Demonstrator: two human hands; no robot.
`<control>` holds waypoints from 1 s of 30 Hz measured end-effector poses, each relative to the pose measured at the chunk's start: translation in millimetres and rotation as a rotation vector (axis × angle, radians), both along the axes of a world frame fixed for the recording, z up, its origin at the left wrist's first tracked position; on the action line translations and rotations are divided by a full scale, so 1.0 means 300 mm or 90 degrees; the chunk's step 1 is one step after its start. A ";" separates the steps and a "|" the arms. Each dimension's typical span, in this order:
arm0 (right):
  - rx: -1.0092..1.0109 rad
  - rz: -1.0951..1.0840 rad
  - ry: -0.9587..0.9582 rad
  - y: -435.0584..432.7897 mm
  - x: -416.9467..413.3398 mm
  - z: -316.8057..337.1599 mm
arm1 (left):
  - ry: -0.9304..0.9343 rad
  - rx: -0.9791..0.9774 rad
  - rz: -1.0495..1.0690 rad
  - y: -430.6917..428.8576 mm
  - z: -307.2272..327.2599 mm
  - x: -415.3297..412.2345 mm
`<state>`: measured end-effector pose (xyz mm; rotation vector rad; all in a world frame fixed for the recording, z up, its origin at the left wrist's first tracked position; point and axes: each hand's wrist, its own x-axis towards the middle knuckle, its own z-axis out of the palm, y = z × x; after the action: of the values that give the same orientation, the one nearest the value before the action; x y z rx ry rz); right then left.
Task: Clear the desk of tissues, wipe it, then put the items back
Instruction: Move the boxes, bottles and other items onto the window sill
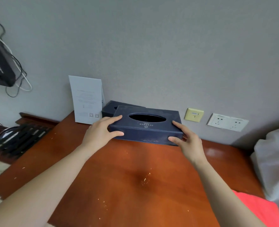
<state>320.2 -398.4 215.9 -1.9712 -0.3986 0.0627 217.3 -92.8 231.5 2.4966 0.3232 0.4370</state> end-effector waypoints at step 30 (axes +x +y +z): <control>-0.003 -0.597 -0.081 -0.783 -1.231 0.118 | -0.088 -0.028 -0.580 -0.916 0.104 -0.303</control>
<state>-49.2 -633.5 251.2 -1.9920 0.4692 -0.6564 126.5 -367.7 262.8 2.2540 -0.8208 0.2054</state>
